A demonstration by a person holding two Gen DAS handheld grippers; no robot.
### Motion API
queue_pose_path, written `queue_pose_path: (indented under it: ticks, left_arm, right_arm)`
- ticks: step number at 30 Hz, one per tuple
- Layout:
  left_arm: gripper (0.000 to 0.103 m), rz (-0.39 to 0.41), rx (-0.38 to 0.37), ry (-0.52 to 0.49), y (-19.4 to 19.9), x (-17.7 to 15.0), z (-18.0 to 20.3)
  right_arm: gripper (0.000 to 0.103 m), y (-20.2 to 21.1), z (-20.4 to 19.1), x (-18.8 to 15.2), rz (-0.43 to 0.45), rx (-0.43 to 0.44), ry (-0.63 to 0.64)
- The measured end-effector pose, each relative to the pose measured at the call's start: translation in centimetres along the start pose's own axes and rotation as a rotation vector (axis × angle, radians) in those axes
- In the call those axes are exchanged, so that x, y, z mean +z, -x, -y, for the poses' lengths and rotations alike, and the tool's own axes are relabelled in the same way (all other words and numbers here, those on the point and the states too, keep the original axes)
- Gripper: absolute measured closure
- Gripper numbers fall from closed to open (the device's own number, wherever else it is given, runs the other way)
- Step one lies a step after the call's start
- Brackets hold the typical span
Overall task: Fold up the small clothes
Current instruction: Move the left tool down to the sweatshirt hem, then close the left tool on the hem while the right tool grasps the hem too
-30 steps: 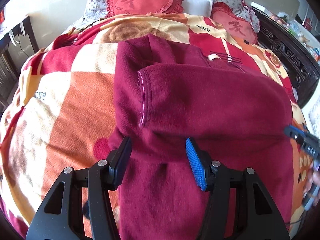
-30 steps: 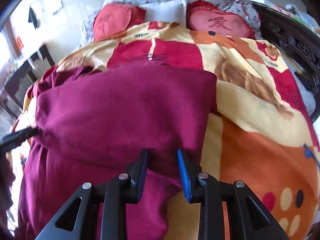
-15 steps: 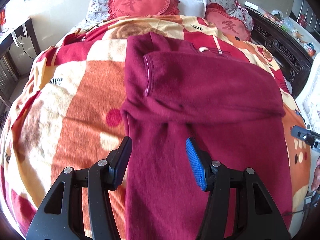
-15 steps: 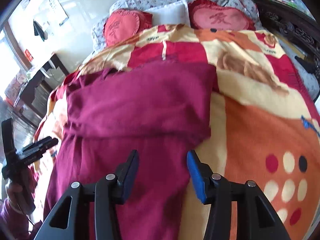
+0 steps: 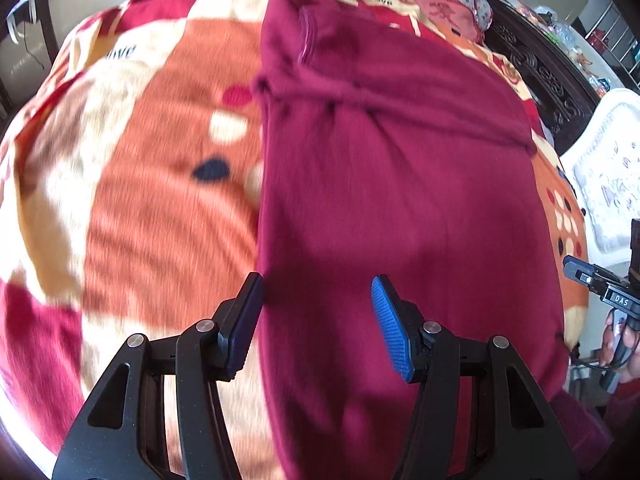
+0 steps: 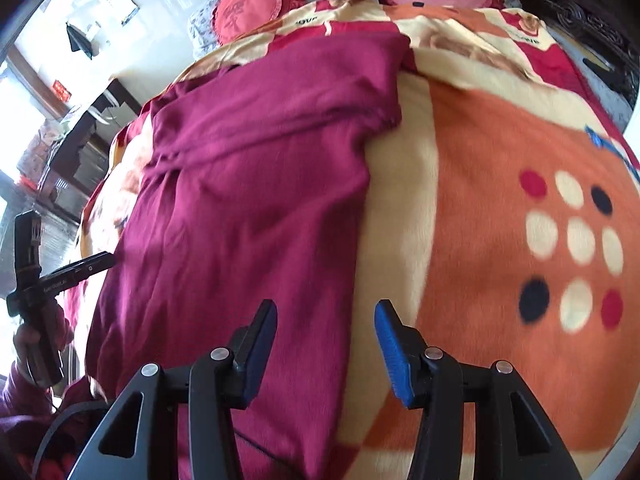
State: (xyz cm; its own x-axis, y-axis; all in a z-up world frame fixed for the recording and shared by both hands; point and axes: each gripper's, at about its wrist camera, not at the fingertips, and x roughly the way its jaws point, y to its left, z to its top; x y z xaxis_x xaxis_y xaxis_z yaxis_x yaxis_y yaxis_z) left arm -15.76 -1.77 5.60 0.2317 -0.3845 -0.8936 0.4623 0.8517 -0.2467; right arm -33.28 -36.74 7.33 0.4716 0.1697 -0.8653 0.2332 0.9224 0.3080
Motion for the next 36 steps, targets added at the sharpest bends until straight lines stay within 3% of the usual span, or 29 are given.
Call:
queue_pose_path:
  ticks: [12, 19, 22, 29, 36]
  left_arm:
    - [0.047, -0.107, -0.060, 0.065, 1.5, -6.6, -1.3]
    - [0.047, -0.118, -0.088, 0.079, 2.0, -8.2, -1.3]
    - [0.047, -0.126, -0.093, 0.086, 2.3, -8.6, -1.4]
    - [0.047, -0.144, -0.115, 0.116, 2.6, -9.1, -1.9]
    - [0.047, -0.157, -0.146, 0.143, 2.2, -9.5, -2.0]
  right_arm:
    - [0.053, 1.8, 0.3, -8.7, -0.112, 0.057, -0.048]
    - [0.052, 3.8, 1.0, -12.0, -0.114, 0.140, -0.127]
    - [0.052, 4.0, 1.1, -12.5, -0.085, 0.188, -0.168]
    - [0.051, 2.3, 1.1, -12.3, -0.077, 0.394, -0.267]
    - [0.051, 1.0, 0.6, -11.6, -0.084, 0.457, -0.275]
